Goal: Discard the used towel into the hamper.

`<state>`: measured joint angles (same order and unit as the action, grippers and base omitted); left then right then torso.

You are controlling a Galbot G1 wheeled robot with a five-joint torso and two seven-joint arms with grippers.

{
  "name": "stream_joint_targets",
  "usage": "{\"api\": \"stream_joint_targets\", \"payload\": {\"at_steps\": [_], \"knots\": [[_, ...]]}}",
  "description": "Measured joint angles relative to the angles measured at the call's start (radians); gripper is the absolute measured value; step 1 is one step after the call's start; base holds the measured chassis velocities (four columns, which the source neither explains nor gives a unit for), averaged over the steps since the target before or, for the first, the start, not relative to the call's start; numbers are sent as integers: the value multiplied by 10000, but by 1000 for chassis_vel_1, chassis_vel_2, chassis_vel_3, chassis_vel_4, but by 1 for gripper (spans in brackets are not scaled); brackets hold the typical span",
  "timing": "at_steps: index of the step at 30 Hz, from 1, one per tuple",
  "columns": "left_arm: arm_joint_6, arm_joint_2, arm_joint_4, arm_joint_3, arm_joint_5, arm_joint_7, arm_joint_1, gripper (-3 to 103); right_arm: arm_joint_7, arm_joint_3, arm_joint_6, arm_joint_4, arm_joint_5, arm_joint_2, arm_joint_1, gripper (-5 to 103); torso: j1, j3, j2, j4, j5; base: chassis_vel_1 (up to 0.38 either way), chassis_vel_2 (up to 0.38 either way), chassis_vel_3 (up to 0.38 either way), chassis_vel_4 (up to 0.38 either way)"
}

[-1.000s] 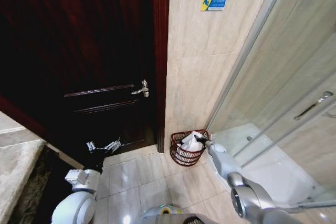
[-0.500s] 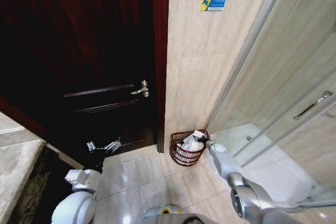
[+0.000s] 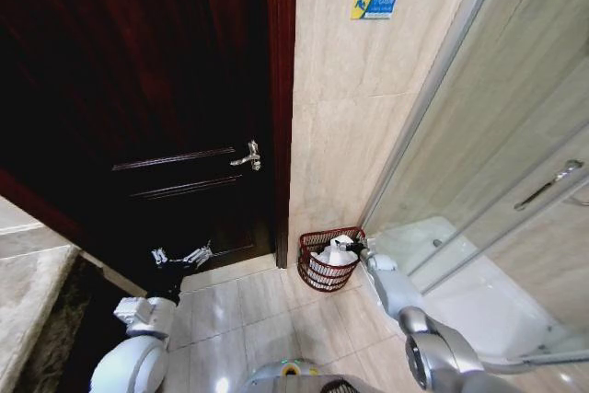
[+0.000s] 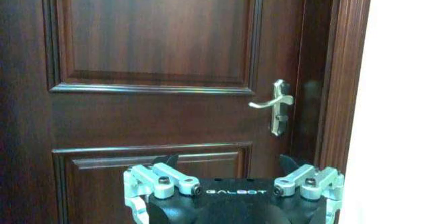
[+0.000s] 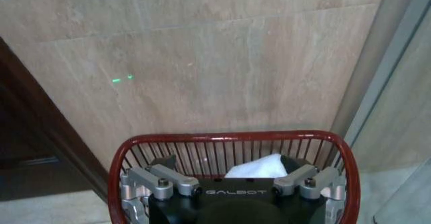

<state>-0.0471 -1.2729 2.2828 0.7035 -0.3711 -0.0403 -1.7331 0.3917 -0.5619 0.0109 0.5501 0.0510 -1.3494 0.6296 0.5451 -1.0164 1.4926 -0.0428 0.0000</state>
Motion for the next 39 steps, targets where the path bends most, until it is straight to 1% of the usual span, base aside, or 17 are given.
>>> {"api": "stream_joint_targets", "payload": {"at_steps": [5,7,8,9,11,12,15,16,18,19,23,24,29,30,33,34,39], "knots": [[0,0,0,0,0,0,0,98,58,-293,220,794,318,17,566,100,0,0,0,-1,1,0,0,0,0],[0,0,0,0,0,0,0,98,-41,-331,250,1844,758,119,1240,100,0,1,0,-1,0,0,0,0,0],[0,0,0,0,0,0,0,98,-41,-331,250,1844,758,119,1240,100,0,1,0,-1,0,0,0,0,0],[0,0,0,0,0,1,0,98,-157,-328,256,2634,1092,219,1795,100,0,1,0,-1,0,0,0,0,0],[0,0,0,0,0,0,0,98,-442,-372,247,4162,1424,362,2753,100,0,0,0,1,3,0,0,0,0],[0,0,0,0,0,0,0,98,-442,-372,247,4162,1424,362,2753,100,0,0,0,1,3,0,0,0,0],[0,0,0,1,0,0,1,98,-999,-631,248,6929,1600,453,4189,100,-3,2,2,0,-2,0,0,0,0],[0,0,0,1,0,0,1,98,-999,-631,248,6929,1600,453,4189,100,-3,2,2,0,-2,0,0,0,0],[0,0,-1,0,0,0,0,98,-1254,-880,198,8350,1712,354,4984,100,-3,2,2,0,-1,0,0,0,0],[0,0,-1,0,0,0,0,98,-1254,-880,198,8350,1712,354,4984,100,-3,2,2,0,-1,0,0,0,0],[0,0,-1,0,0,0,0,98,-1579,-1225,-34,10571,2093,54,6429,100,-3,1,2,0,-1,0,0,0,0],[0,0,-1,0,0,0,0,98,-1579,-1225,-34,10571,2093,54,6429,100,-3,1,2,0,-1,0,0,0,0],[0,0,0,0,0,0,0,98,-1839,-1819,-141,13088,2422,-593,8044,100,-2,1,3,0,0,0,0,0,0],[0,0,0,0,0,0,0,98,-1839,-1819,-141,13088,2422,-593,8044,100,-2,1,3,0,0,0,0,0,0],[0,0,0,0,-1,0,0,98,-1854,-2150,-90,14048,2490,-948,8641,100,-1,1,3,0,-1,0,0,0,0],[0,0,0,0,-1,0,0,98,-1854,-2150,-90,14048,2490,-948,8641,100,-1,1,3,0,-1,0,0,0,0],[0,0,0,0,0,0,0,98,-1838,-2714,179,15049,2741,-1299,9488,100,-1,1,3,1,-1,0,0,0,0]]}}
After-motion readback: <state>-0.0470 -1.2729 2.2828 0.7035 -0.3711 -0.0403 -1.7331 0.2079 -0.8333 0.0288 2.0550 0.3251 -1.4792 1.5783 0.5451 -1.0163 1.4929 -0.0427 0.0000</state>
